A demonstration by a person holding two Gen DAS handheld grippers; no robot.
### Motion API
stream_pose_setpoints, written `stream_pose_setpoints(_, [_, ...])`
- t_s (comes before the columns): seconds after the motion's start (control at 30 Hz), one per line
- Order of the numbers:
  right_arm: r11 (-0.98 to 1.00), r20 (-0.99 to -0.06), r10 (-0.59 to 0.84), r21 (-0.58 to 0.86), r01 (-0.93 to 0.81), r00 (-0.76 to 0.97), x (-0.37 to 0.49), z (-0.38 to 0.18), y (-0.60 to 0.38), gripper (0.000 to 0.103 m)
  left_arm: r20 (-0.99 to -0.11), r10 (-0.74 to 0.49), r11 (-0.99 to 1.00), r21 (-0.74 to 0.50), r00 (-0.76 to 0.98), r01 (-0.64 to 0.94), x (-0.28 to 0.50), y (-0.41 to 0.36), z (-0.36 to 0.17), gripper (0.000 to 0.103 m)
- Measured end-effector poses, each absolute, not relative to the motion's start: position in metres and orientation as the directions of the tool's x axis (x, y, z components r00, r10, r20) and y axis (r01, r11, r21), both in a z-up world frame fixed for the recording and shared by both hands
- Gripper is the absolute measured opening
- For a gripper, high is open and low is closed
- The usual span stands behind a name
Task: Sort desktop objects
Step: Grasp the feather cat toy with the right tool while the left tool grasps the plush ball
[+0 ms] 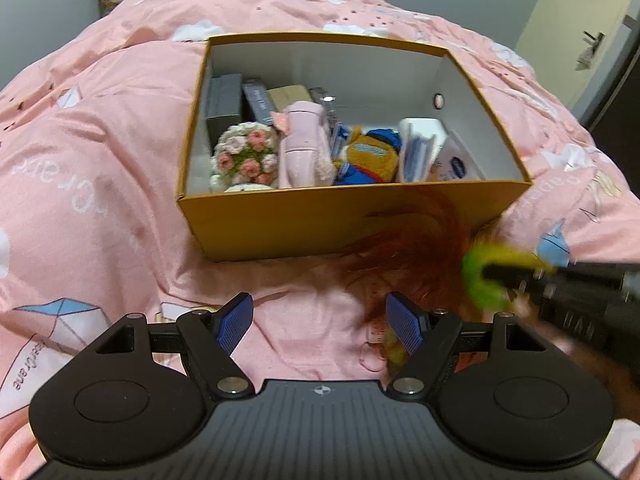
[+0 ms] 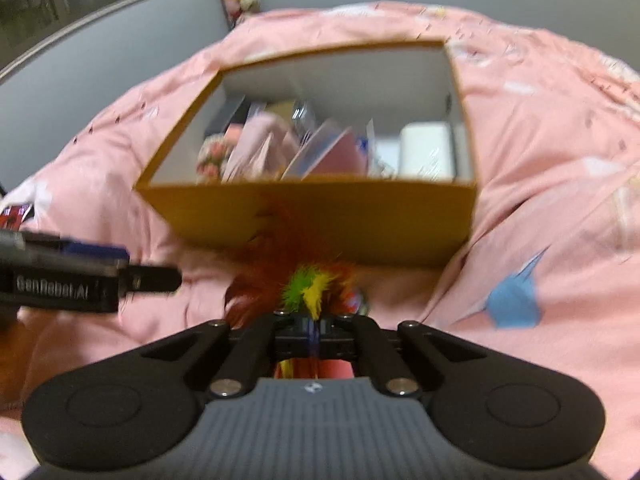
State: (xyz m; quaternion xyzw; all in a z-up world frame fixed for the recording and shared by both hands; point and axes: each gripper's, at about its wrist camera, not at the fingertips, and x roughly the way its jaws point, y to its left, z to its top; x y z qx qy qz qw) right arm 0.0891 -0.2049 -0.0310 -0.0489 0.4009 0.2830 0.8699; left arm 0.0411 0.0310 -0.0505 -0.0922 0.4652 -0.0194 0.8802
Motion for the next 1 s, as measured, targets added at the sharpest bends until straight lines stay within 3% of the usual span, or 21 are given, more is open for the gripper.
stream_pose_setpoints(0.27, [0.912, -0.641, 0.368, 0.111, -0.394, 0.674, 0.100, 0.007, -0.245, 0.000, -0.836, -0.208, 0.978, -0.196, 0.508, 0.076, 0.046, 0.008, -0.058, 0.086])
stream_pose_setpoints(0.33, [0.925, -0.635, 0.340, 0.092, -0.370, 0.693, 0.103, 0.008, -0.251, 0.000, -0.849, -0.228, 0.973, -0.209, 0.477, 0.092, 0.048, 0.003, -0.064, 0.080])
stream_pose_setpoints(0.53, [0.929, -0.672, 0.321, 0.086, -0.359, 0.667, 0.109, -0.007, -0.252, 0.000, -0.875, -0.288, 0.957, -0.252, 0.389, 0.142, 0.057, -0.006, -0.076, 0.068])
stream_pose_setpoints(0.73, [0.939, -0.696, 0.305, 0.104, -0.329, 0.650, 0.114, -0.021, -0.257, 0.000, -0.868, -0.296, 0.948, -0.217, 0.398, 0.232, 0.069, -0.026, -0.076, 0.066])
stream_pose_setpoints(0.87, [0.940, -0.704, 0.307, 0.118, -0.321, 0.641, 0.115, -0.027, -0.260, 0.000, -0.883, -0.246, 0.958, -0.160, 0.399, 0.237, 0.078, -0.038, -0.088, 0.041])
stream_pose_setpoints(1.0, [0.937, -0.702, 0.308, 0.109, -0.331, 0.642, 0.114, -0.030, -0.258, 0.001, -0.875, -0.260, 0.954, -0.167, 0.407, 0.251, 0.077, -0.044, -0.094, 0.031])
